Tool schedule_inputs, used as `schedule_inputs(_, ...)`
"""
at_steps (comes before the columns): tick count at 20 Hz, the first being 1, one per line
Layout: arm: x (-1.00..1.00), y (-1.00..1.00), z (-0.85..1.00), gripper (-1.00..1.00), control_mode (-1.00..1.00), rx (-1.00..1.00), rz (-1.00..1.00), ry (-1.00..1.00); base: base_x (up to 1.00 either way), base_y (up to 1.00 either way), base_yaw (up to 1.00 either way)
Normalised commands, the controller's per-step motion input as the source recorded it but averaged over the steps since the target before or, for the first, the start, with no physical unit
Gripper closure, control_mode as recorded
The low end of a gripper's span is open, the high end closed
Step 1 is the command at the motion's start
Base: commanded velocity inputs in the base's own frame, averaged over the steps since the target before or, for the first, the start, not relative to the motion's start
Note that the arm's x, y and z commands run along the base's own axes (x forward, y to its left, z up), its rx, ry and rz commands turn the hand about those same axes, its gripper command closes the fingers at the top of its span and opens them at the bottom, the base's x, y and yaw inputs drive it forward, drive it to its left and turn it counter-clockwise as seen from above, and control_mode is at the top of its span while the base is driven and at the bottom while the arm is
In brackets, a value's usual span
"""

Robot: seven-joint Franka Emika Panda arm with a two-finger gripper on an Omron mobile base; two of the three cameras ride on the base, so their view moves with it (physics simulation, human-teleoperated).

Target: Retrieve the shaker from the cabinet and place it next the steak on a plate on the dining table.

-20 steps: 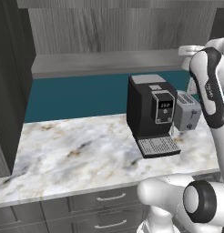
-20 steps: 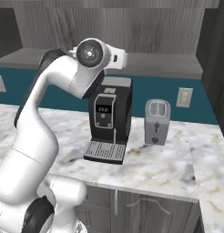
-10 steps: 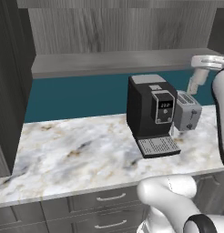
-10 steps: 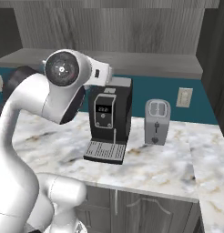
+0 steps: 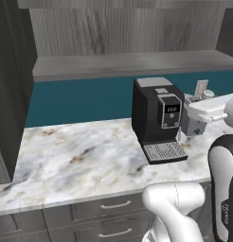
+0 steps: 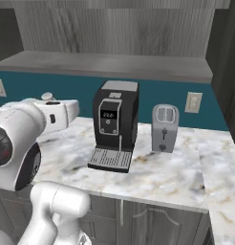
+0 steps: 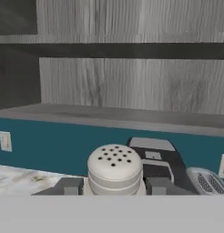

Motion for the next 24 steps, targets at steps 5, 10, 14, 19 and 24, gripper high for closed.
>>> schedule_inputs(5, -1.00, 0.20, -0.48, 1.00, -1.00, -0.03, 0.02, -0.06, 0.00, 0.00, 0.00)
schedule_inputs(10, 0.00, 0.00, 0.00, 1.00, 1.00, 0.00, 0.00, 0.00, -1.00, 0.00, 0.08)
schedule_inputs(14, 0.00, 0.00, 0.00, 1.00, 1.00, 0.00, 0.00, 0.00, -1.00, 0.28, 0.12)
schedule_inputs(19, 0.00, 0.00, 0.00, 1.00, 1.00, 0.00, 0.00, 0.00, -0.50, 0.34, 0.76)
schedule_inputs(24, 0.00, 0.00, 0.00, 1.00, 1.00, 0.00, 0.00, 0.00, 0.00, 0.01, 1.00)
